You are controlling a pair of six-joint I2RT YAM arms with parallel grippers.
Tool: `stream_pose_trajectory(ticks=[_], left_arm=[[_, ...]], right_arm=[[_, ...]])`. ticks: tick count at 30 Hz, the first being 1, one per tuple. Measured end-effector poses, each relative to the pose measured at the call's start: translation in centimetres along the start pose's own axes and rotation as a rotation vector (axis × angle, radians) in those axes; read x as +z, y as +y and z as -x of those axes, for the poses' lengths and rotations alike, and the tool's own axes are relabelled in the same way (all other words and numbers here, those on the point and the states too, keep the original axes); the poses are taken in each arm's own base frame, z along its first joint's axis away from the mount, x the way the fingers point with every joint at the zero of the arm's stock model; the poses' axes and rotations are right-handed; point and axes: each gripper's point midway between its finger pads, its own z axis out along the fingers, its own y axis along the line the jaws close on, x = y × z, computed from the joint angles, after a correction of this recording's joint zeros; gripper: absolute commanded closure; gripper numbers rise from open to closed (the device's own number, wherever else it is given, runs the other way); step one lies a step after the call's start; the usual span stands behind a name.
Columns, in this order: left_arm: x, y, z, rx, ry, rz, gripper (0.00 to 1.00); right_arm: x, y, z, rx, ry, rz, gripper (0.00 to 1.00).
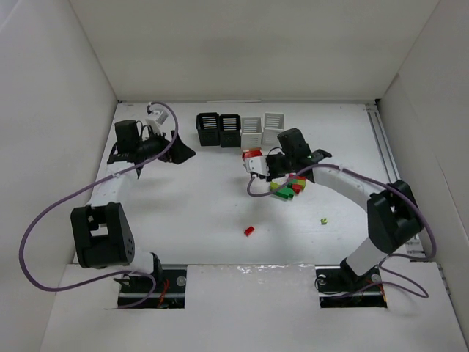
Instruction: Sort the legos into containers by color
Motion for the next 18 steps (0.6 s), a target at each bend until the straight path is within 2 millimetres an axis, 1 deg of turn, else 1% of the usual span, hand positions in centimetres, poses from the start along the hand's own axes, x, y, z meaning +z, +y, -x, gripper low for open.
stream_pose_trajectory(ticks=[3, 7, 10, 13, 14, 16, 17, 18], left_arm=[[0.5, -1.3, 0.7, -0.081, -0.009, -0.069, 0.00], [1.1, -3.3, 1.9, -0.159, -0.037, -0.140, 0.00], [2.1, -5.6, 2.7, -0.164, -0.047, -0.204, 0.00], [3.2, -8.1, 2.7, -0.155, -0.035, -0.258, 0.03], [3.6, -8.9, 2.7, -0.153, -0.031, -0.269, 0.04], [4.3, -9.8, 2.7, -0.152, -0.031, -0.276, 0.07], [4.6, -9.9, 2.7, -0.154, -0.034, -0.271, 0.07], [4.9, -9.8, 2.8, -0.160, -0.040, -0.261, 0.09]], right_arm=[[-0.5, -2.5, 2.1, -0.031, -0.050, -0.135, 1.00], [0.0, -5.0, 4.1, 0.018, -0.118, -0.222, 1.00], [0.2, -6.6, 5.2, 0.085, -0.160, -0.261, 1.00], [0.3, -8.3, 6.5, 0.148, -0.203, -0.293, 1.00], [0.3, -8.8, 7.1, 0.163, -0.219, -0.302, 1.00], [0.2, -9.2, 8.2, 0.186, -0.247, -0.310, 1.00], [0.2, -9.2, 8.8, 0.193, -0.259, -0.309, 1.00], [0.3, -9.2, 9.4, 0.199, -0.271, -0.307, 1.00]])
